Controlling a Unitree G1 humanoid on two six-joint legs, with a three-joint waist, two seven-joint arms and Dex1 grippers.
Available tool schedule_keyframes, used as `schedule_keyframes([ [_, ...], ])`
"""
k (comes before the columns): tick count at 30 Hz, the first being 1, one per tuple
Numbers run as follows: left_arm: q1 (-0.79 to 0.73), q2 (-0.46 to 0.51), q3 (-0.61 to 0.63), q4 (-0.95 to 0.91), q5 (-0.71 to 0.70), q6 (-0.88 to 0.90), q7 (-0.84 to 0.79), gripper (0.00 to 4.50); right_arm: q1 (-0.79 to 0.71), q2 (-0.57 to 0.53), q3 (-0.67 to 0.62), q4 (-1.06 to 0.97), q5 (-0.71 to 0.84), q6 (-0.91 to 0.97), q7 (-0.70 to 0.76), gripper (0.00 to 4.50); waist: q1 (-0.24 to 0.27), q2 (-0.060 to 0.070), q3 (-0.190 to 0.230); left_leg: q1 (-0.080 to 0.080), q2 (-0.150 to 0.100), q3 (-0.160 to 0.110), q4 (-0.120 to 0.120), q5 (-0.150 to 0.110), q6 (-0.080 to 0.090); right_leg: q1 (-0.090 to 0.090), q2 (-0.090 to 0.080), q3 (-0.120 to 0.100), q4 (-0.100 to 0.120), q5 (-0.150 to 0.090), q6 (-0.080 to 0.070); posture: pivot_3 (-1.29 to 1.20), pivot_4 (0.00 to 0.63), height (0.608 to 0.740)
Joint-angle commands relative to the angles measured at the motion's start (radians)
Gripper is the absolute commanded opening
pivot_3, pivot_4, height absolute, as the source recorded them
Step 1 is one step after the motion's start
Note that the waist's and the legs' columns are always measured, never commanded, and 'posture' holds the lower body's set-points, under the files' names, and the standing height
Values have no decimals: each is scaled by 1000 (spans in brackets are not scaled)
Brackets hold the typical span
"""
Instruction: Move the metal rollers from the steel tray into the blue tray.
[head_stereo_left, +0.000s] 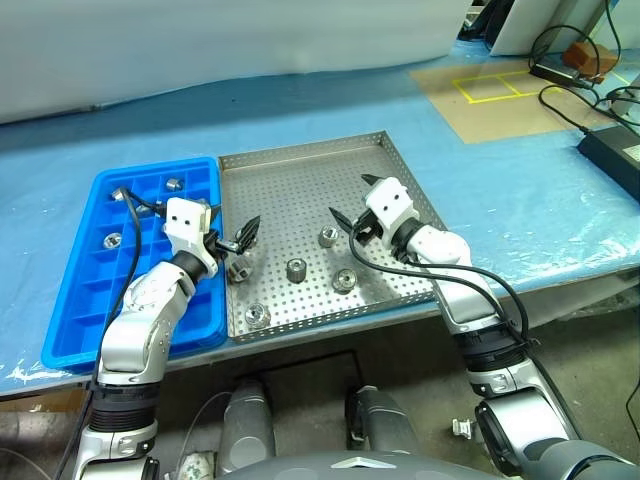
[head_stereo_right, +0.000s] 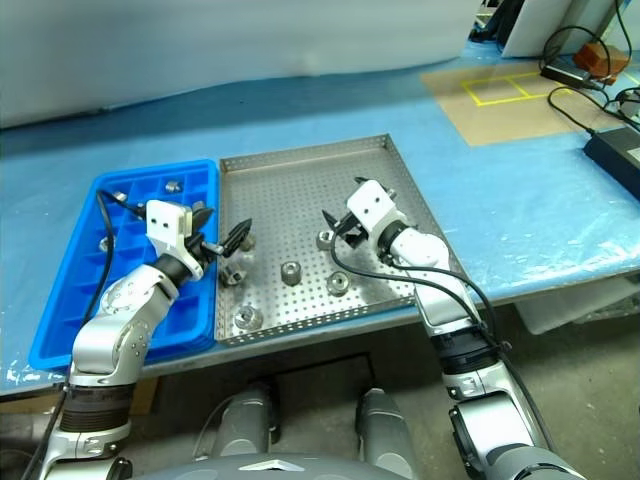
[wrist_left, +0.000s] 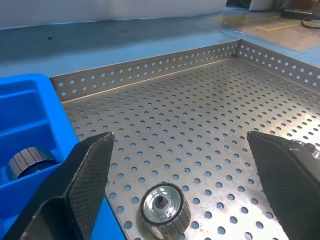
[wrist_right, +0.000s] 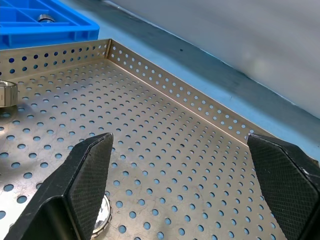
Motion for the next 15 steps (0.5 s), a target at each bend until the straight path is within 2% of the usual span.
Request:
schedule_keyframes([
  [1,-9,3,-3,-49,3,-2,8,4500,-13,2,0,-21,-2,-24,-6,4483,0,0,0,0,0,0,0,0,0,0,0,0,0,0,0,-10,150,740],
  [15,1,1,7,124,31,-150,-44,4500,-19,5,1,-8,-10,-37,-4,4483,1,0,0,0,0,0,0,0,0,0,0,0,0,0,0,3,150,740],
])
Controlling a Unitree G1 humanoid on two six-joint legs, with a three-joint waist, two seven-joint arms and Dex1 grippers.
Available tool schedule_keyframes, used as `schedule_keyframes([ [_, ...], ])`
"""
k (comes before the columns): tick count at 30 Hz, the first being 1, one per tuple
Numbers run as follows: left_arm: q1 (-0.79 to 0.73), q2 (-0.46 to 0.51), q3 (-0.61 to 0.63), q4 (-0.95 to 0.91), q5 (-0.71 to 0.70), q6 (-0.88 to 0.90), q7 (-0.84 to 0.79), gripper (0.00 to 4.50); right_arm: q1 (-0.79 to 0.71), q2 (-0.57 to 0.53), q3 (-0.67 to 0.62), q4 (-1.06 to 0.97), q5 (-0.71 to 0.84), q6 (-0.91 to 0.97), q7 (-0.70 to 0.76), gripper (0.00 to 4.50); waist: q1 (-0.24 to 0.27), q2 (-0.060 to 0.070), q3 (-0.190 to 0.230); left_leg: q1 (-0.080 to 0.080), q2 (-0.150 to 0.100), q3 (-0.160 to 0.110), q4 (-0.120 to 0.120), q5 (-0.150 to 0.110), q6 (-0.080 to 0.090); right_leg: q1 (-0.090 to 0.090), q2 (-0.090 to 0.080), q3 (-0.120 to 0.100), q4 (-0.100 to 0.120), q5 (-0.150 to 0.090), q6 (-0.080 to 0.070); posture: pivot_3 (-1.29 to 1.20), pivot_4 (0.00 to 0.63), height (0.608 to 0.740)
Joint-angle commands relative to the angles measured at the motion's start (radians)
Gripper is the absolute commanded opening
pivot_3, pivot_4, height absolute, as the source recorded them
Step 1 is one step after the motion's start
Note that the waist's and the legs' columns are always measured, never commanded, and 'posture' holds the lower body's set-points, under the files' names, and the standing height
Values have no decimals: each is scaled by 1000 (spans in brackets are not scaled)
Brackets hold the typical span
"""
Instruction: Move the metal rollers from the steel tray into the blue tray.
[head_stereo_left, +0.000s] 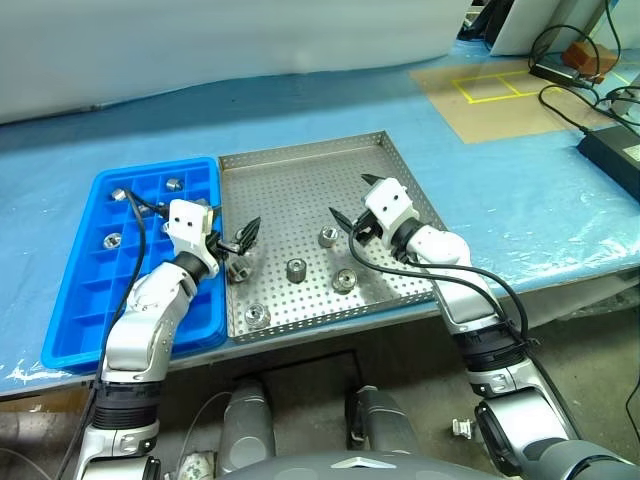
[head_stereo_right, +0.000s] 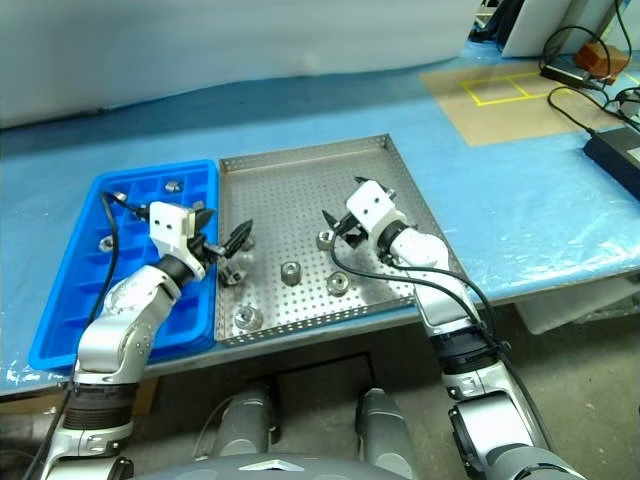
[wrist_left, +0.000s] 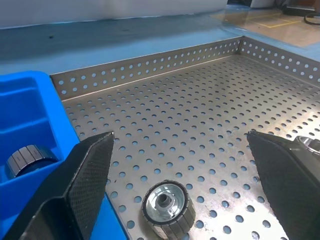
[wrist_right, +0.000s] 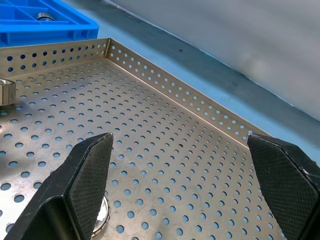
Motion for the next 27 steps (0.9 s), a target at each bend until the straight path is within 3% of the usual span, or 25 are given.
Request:
schedule_keyframes([
  [1,8,5,21,72,13,-104,-40,4500,-18,3,1,-14,0,-26,-4,4483,0,0,0,0,0,0,0,0,0,0,0,0,0,0,0,3,150,740],
  [8,13,18,41,252,17,-267,-116,4500,-19,-3,4,-13,-2,-27,6,4483,-1,1,-1,3,0,0,0,0,0,2,0,1,0,0,0,1,150,740],
  [12,-3,72,27,299,-32,-293,-277,4500,-16,-18,7,-25,3,-22,33,4483,-2,3,-2,5,0,1,-1,0,0,2,0,1,1,-3,5,-9,150,740],
  [14,-92,129,23,410,-21,-335,-369,4500,-14,-19,7,-24,2,-22,36,4483,0,3,-2,6,0,1,-1,0,0,2,0,2,1,-2,4,-12,150,740],
  [20,-552,279,-31,878,79,-432,-591,4500,-7,12,17,-25,-8,-21,5,4483,7,-1,-1,4,0,1,-2,2,-2,2,0,1,1,2,-1,-40,150,740],
  [27,-946,303,-169,1304,286,-571,-765,4500,34,40,14,-51,-24,-9,-49,4483,5,-2,-1,2,-3,1,-3,2,-4,2,-3,1,-3,2,-1,-96,150,740],
])
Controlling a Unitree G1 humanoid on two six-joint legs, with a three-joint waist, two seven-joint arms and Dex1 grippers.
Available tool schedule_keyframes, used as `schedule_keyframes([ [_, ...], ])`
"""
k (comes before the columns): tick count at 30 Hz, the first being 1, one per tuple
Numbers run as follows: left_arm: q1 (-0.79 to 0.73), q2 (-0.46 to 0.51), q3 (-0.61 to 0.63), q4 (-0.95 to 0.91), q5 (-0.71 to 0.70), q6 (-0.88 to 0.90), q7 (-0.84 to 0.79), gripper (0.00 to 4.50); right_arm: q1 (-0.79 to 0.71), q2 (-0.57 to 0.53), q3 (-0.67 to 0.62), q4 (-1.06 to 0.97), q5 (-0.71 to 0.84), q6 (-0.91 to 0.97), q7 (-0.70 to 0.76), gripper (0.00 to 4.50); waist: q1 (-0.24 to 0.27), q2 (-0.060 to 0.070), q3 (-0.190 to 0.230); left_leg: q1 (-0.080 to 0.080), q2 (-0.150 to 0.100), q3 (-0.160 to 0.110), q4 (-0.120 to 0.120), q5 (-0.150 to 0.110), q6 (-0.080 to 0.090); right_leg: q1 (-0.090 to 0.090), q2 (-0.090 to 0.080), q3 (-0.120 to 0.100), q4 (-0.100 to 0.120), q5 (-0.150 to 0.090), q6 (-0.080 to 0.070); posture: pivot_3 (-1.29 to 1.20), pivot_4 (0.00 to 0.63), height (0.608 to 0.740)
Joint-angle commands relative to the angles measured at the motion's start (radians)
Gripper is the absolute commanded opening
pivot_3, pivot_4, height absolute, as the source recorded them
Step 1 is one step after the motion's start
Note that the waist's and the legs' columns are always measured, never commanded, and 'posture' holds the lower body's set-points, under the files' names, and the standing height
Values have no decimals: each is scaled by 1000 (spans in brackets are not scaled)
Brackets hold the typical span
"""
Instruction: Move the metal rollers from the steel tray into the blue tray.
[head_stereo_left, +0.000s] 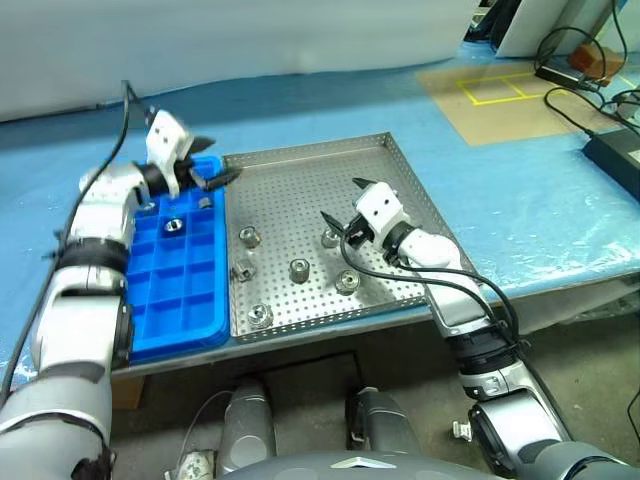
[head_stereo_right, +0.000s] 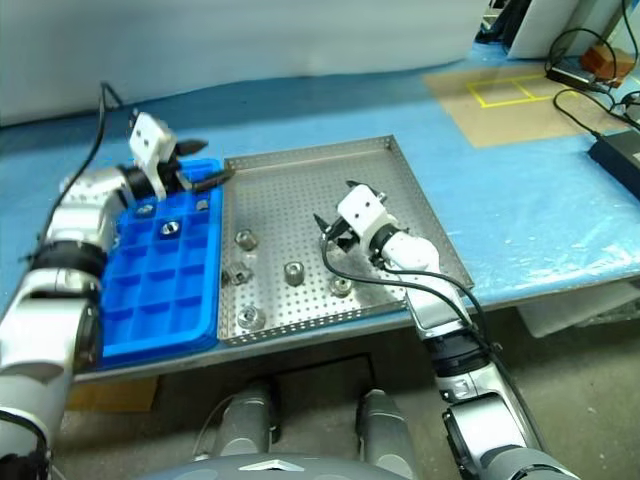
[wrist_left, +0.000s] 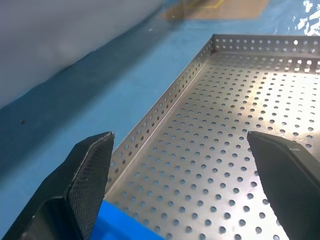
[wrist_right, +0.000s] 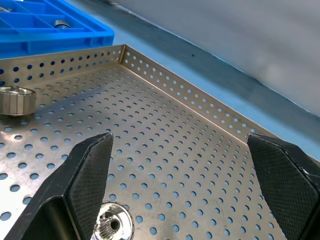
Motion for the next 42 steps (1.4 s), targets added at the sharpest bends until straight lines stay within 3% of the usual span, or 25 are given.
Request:
schedule_keyframes([
  [1,-105,5,-70,143,102,-81,-112,4500,22,3,-12,-55,-7,-2,-31,4483,-4,0,0,0,0,0,-1,0,0,0,0,0,-1,0,0,-108,150,740],
  [9,-187,1,-186,124,210,-177,-406,4500,79,-2,-10,-108,-29,21,-67,4483,-5,-1,1,0,1,0,-5,0,-1,0,1,-2,-1,0,-1,-174,150,740],
  [14,51,94,-264,-349,109,-59,-550,4500,113,4,-5,-152,-41,46,-88,4483,-14,-1,1,2,3,2,-4,1,-2,0,1,0,-1,-1,-2,-200,150,740],
  [17,113,103,-273,-460,124,17,-546,4500,130,3,-5,-168,-43,56,-94,4483,-11,-1,1,2,5,2,-4,1,-2,-1,2,-3,1,-2,-4,-209,150,740],
  [23,64,41,-278,-342,194,-11,-433,4500,133,-3,-14,-183,-43,67,-99,4483,-9,-1,1,4,4,2,-2,1,-3,1,2,-1,4,-2,-4,-223,150,740],
  [28,-39,0,-291,-140,267,-64,-337,4500,144,-4,-10,-192,-48,68,-103,4483,-11,-1,1,4,4,1,-2,4,-6,1,2,-1,4,-2,-4,-231,150,740],
  [32,-65,12,-339,-34,353,-95,-310,4500,145,-3,-6,-198,-52,73,-108,4483,-29,-1,1,4,4,1,-4,4,-6,1,3,-1,1,-2,-3,-235,150,740],
  [42,-66,38,-356,34,404,-196,-332,4500,147,0,-3,-187,-66,65,-123,4483,-33,-1,1,3,4,1,-4,3,-5,1,3,-2,1,-2,-4,-238,150,740],
])
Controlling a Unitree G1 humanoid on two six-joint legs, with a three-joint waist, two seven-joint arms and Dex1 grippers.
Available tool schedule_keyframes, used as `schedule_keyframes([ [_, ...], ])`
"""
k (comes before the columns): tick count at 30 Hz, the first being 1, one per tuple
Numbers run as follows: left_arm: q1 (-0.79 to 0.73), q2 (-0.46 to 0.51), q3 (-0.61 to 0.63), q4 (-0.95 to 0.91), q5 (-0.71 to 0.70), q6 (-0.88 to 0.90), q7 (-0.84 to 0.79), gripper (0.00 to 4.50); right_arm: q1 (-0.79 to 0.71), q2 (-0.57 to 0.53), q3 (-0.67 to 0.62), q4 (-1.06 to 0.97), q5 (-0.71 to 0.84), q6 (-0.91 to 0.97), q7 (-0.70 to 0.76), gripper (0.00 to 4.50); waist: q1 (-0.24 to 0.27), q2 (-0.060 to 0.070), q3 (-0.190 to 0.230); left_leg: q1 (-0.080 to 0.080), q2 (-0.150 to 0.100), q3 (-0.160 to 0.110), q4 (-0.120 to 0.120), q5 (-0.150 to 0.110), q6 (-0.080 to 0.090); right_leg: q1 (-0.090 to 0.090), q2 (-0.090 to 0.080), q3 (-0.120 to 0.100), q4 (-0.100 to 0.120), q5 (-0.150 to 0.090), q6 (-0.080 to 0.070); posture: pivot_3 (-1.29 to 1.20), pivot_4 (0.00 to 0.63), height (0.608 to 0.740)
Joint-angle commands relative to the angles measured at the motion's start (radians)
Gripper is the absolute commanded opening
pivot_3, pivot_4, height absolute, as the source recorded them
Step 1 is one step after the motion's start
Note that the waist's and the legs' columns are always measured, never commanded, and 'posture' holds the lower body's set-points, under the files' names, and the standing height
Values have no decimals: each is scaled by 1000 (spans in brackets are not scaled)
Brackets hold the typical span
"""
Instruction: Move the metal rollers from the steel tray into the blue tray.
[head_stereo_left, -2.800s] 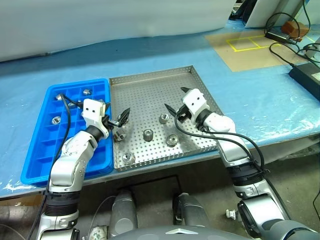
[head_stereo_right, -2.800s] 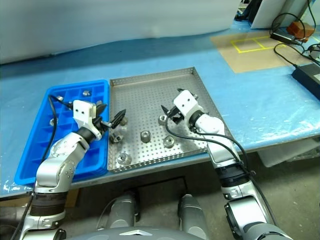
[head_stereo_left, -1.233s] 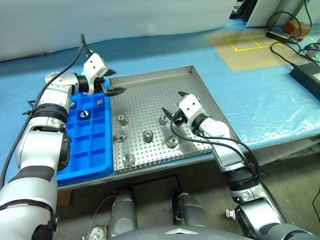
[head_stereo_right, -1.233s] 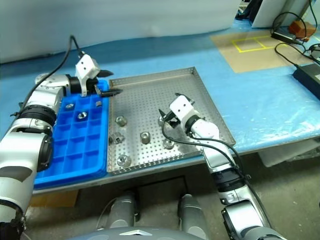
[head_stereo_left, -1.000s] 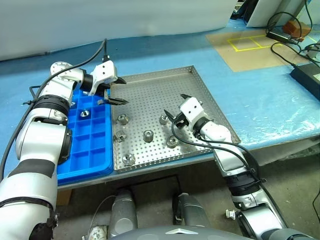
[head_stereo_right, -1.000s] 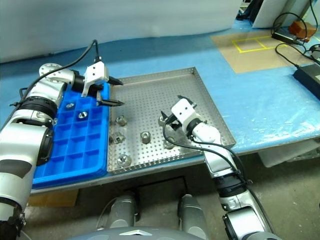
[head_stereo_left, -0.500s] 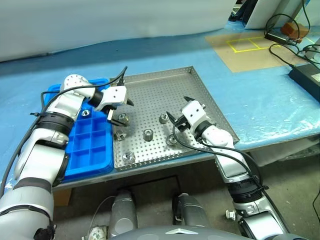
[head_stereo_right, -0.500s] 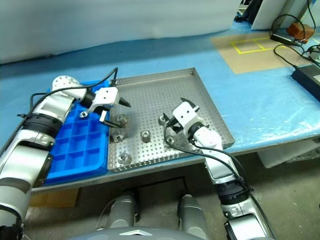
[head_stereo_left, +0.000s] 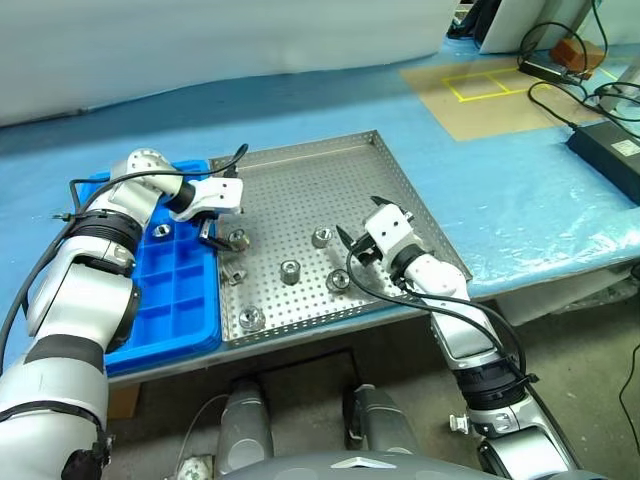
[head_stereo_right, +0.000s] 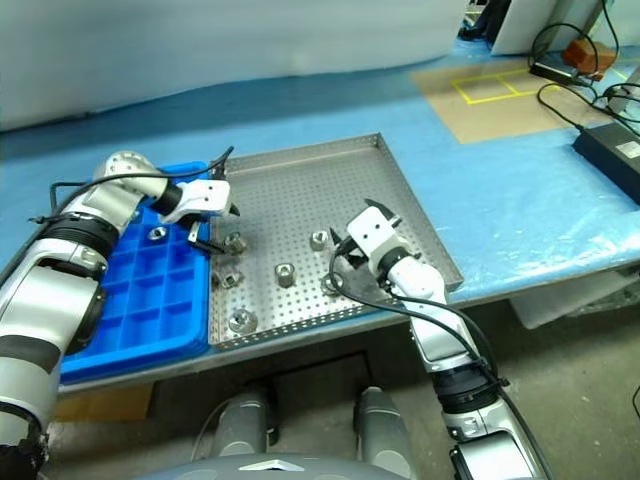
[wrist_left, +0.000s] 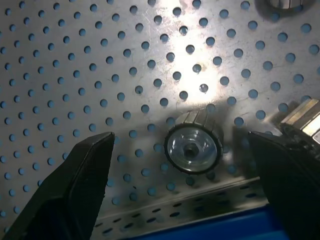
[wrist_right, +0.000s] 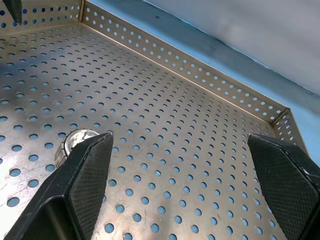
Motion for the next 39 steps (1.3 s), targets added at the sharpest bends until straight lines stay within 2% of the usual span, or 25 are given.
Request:
schedule_keyframes([
  [1,-13,14,-6,11,27,-22,20,4500,-5,3,-5,-44,-8,-12,-15,4483,0,0,0,0,0,0,0,0,0,0,0,0,0,0,0,-239,150,740],
  [19,65,-5,-34,-17,63,19,20,4500,19,6,-2,-63,-29,-10,-32,4483,-15,0,0,3,0,1,0,0,0,0,0,1,1,0,0,-259,150,740],
  [22,72,-2,-37,-28,62,18,14,3949,19,6,-4,-62,-31,-10,-33,4500,-22,0,0,3,0,1,-1,0,0,0,0,1,1,0,0,-259,150,740],
  [26,69,-3,-37,-24,75,28,39,2635,18,7,-4,-63,-34,-11,-34,4500,-21,0,0,3,0,1,0,0,0,1,0,1,2,0,0,-259,150,740],
  [28,67,-3,-37,-20,80,27,40,2635,18,7,-4,-63,-35,-11,-34,4500,-21,0,0,4,0,1,0,0,0,1,0,1,2,0,0,-259,150,740],
  [32,68,-2,-38,-21,87,32,42,1791,18,8,-4,-60,-37,-12,-35,4500,-21,0,0,5,0,1,0,0,0,1,0,2,2,0,0,-261,150,740],
  [39,86,3,-15,-56,50,24,-2,1791,16,9,-5,-57,-37,-14,-41,4500,-21,0,0,5,0,1,0,0,0,2,0,2,2,0,-1,-263,150,740],
])
